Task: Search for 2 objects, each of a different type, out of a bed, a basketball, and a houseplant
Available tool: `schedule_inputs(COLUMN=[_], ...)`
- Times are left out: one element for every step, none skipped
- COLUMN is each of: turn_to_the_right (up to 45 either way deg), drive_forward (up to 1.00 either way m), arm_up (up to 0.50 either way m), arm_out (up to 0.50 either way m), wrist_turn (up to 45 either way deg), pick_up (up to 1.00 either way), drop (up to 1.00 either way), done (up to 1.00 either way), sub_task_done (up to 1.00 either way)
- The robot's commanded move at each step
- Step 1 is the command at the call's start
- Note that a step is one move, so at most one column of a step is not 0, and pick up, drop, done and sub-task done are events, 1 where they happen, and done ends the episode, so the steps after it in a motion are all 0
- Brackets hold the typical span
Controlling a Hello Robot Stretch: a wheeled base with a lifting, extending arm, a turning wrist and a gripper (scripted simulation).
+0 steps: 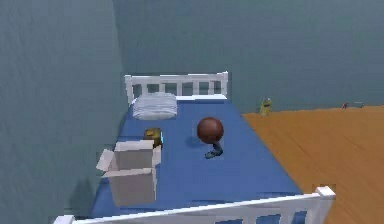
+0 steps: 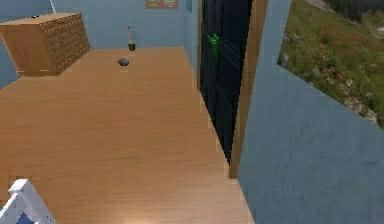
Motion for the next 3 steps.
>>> schedule_inputs(turn_to_the_right=[45.0, 21.0, 0.0], drive_forward=[0.0, 0.0, 1.0], arm_up=[0.0, 0.0, 0.0], arm_out=[0.0, 0.0, 0.0], wrist_turn=[0.0, 0.0, 0.0], pick_up=[0.0, 0.0, 0.0], drop=[0.0, 0.0, 0.0], done=[0.0, 0.0, 0.0], sub_task_done=[0.0, 0.0, 0.0])
